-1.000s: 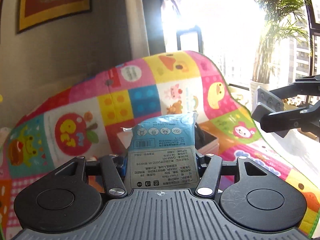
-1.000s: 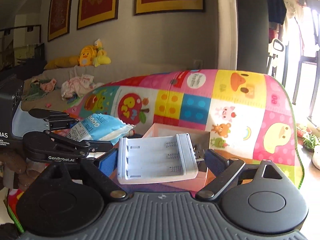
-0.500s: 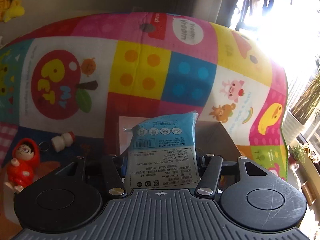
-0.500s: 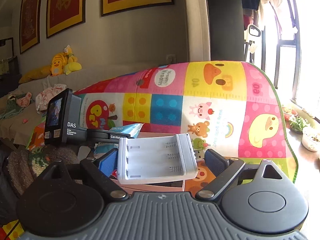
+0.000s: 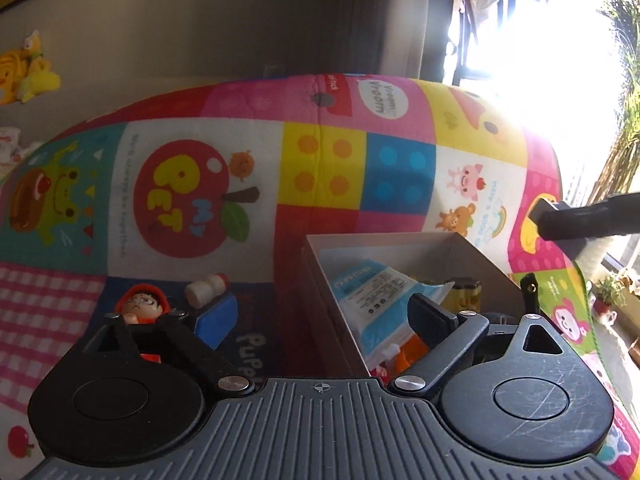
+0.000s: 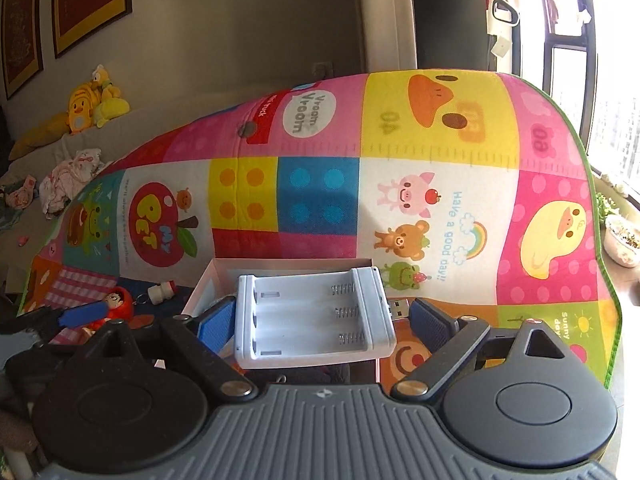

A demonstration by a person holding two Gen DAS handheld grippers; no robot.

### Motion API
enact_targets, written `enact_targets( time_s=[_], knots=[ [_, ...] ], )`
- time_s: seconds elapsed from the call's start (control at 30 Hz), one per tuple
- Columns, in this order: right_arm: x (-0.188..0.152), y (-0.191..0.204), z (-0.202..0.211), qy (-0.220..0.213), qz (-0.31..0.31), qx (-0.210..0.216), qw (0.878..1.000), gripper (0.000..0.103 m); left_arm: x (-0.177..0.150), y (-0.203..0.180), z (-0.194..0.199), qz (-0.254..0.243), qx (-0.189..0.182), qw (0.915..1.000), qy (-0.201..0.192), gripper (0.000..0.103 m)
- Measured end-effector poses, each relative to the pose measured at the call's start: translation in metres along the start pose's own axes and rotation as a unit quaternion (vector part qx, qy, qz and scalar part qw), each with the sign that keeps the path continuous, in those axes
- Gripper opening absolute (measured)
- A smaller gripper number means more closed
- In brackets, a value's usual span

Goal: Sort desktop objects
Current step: 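Lift the packet in the left tool while the right tool lifts the battery holder over the pink box, then open both tools to drop the packet and battery holder into the box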

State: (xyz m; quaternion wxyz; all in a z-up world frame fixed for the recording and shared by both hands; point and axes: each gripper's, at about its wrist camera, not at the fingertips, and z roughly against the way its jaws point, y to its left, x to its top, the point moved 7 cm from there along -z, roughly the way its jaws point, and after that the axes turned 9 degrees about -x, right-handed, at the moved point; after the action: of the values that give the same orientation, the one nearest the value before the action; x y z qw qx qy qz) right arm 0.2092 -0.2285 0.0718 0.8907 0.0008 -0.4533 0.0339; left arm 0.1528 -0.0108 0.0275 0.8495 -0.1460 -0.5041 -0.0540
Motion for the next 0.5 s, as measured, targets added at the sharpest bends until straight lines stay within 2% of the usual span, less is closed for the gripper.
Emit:
enact_targets(
  time_s=[0.13,0.2,0.33,0.43,0.5],
  knots=[
    [0.007,0.019,-0.063,0.071,-0.025,-0.014,0.997,0.092,-0.017,0.008,0.025,0.002,-0.012,0.9999,-0.001,0.097],
    [0.007,0.026,-0.081,0.094,-0.039,-0.013,0.995,0.092,-0.027,0.014,0.035,0.003,-0.018,0.9998,0.004,0.099],
    [0.005,0.059,-0.090,0.115,-0.033,0.023,0.993,0.092,-0.048,0.028,0.042,0.019,-0.026,0.9991,0.027,0.100],
    [-0.011,0.082,-0.097,0.165,-0.020,0.041,0.985,0.092,-0.056,0.035,0.044,0.024,-0.025,0.9989,0.030,0.100],
    [-0.020,0.091,-0.095,0.174,-0.010,0.055,0.983,0.092,-0.058,0.038,0.045,0.035,-0.032,0.9985,0.029,0.100]
  ],
)
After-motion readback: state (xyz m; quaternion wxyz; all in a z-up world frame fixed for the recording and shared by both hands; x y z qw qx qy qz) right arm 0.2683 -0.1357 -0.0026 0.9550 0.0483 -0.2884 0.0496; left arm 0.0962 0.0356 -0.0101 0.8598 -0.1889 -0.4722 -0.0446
